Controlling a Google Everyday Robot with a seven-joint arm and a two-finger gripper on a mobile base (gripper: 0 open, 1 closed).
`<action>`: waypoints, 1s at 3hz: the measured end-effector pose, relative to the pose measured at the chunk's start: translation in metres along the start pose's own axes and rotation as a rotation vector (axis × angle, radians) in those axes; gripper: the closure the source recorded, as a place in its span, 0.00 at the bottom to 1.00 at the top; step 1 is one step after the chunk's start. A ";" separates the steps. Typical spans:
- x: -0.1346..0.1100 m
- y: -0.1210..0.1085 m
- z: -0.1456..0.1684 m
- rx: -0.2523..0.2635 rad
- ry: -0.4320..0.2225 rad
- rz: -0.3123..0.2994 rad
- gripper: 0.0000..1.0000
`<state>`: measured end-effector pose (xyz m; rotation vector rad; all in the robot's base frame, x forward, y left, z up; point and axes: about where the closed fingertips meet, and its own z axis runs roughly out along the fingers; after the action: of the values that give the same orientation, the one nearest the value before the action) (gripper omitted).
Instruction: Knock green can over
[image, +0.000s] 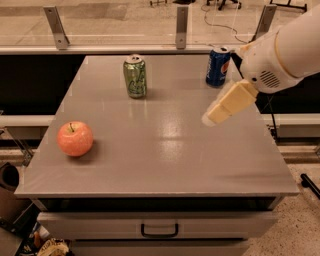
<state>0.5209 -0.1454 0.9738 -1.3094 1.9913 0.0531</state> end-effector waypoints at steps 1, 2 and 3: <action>-0.026 -0.016 0.040 0.003 -0.150 0.030 0.00; -0.046 -0.033 0.071 0.008 -0.275 0.044 0.00; -0.066 -0.042 0.098 -0.009 -0.359 0.047 0.00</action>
Offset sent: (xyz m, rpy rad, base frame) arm 0.1186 0.0651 -0.0191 0.3779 -0.1916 0.0916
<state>0.6226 -0.0741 0.9571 -1.1652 1.7161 0.2992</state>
